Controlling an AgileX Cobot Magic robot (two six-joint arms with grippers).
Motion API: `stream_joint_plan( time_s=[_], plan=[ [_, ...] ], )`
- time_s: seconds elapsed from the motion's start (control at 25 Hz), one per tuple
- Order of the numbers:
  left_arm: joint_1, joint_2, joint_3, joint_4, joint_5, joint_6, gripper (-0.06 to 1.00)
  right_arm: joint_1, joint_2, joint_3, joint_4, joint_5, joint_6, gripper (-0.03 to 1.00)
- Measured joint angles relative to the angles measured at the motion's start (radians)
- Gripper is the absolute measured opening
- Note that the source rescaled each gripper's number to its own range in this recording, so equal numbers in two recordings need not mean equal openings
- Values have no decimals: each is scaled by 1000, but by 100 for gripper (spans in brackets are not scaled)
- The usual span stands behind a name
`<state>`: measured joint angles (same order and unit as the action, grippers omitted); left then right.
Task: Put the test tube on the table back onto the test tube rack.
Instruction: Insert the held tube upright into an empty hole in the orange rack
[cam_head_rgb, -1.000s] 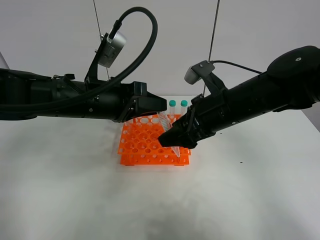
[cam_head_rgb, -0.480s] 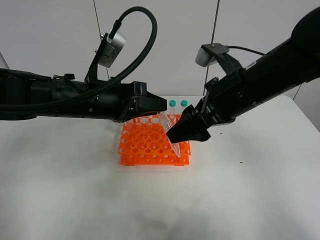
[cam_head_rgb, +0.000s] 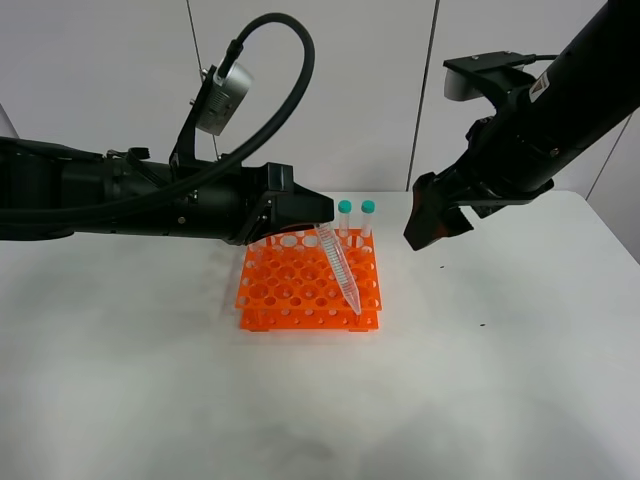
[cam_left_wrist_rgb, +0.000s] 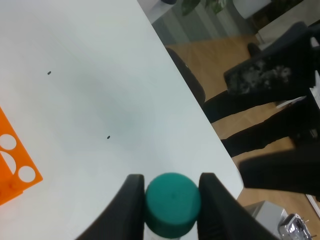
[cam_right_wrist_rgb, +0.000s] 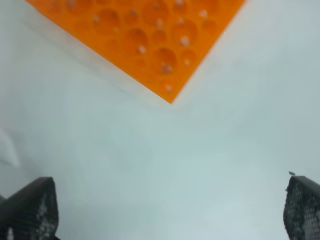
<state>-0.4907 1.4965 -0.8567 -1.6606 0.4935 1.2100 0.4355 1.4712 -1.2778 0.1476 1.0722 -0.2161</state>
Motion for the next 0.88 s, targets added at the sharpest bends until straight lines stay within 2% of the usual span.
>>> stream_joint_plan(
  time_s=[0.16,0.44,0.6,0.72,0.88],
  plan=[
    [0,0,0,0,0,0,0,-65,76,0,-8,-3,14,100],
    [0,0,0,0,0,0,0,-293,163,0,-25,-48,16,100],
    [0,0,0,0,0,0,0,-402,163,0,-33,-18,18,100],
    [0,0,0,0,0,0,0,-420,161,0,-34,16,18,100],
    [0,0,0,0,0,0,0,-399,159,-1,-29,72,18,100]
  ],
)
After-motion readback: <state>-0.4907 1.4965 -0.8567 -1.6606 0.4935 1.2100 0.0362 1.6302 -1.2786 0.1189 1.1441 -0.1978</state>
